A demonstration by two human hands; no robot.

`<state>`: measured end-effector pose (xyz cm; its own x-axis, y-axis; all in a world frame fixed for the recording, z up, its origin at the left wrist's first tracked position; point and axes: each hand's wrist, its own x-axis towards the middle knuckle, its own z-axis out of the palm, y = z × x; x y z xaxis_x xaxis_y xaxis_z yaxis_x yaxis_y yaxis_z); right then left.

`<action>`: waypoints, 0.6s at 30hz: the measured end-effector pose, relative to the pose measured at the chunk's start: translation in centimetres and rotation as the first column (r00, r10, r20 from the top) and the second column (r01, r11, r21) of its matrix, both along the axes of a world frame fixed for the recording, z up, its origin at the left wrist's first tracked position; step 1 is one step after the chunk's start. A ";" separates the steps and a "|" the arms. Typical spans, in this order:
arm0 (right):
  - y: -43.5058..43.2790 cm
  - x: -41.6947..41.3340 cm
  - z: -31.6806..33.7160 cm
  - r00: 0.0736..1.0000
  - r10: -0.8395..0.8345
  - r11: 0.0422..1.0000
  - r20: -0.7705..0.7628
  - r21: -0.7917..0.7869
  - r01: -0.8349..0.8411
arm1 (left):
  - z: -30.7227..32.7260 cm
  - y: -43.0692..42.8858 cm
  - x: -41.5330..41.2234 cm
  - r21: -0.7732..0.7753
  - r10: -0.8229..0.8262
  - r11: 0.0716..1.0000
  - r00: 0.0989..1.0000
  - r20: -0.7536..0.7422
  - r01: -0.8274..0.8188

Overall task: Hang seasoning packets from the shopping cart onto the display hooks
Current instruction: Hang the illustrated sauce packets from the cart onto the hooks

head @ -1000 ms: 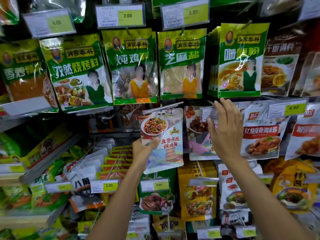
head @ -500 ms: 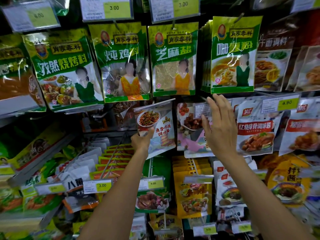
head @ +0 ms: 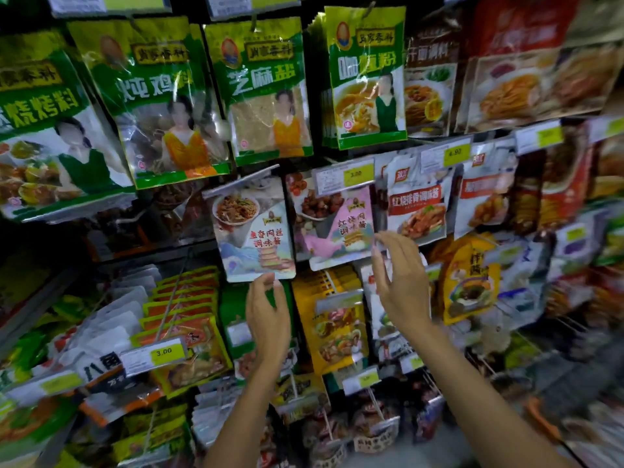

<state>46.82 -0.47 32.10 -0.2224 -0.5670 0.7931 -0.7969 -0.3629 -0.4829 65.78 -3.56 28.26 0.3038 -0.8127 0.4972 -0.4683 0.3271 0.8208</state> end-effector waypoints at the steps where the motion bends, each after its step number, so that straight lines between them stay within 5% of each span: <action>1: 1.1 -0.7 -1.1 0.999 0.001 0.998 0.050 0.064 -0.004 | -0.2 0.9 -1.4 0.003 -0.068 0.998 0.997 0.022 0.068; 6: 7.8 -5.9 -7.3 0.957 -0.144 0.947 0.252 0.316 0.059 | -2.5 4.7 -9.0 0.115 -0.395 0.917 0.912 0.113 0.383; 10: 13.9 -11.6 -12.6 0.881 -0.308 0.877 0.360 0.466 0.117 | -6.7 7.2 -15.4 0.302 -0.610 0.766 0.790 0.063 0.567; 18: 25.0 -22.1 -21.0 0.705 -0.634 0.661 0.318 0.696 0.281 | -14.7 11.6 -28.6 0.442 -0.792 0.584 0.597 0.128 0.681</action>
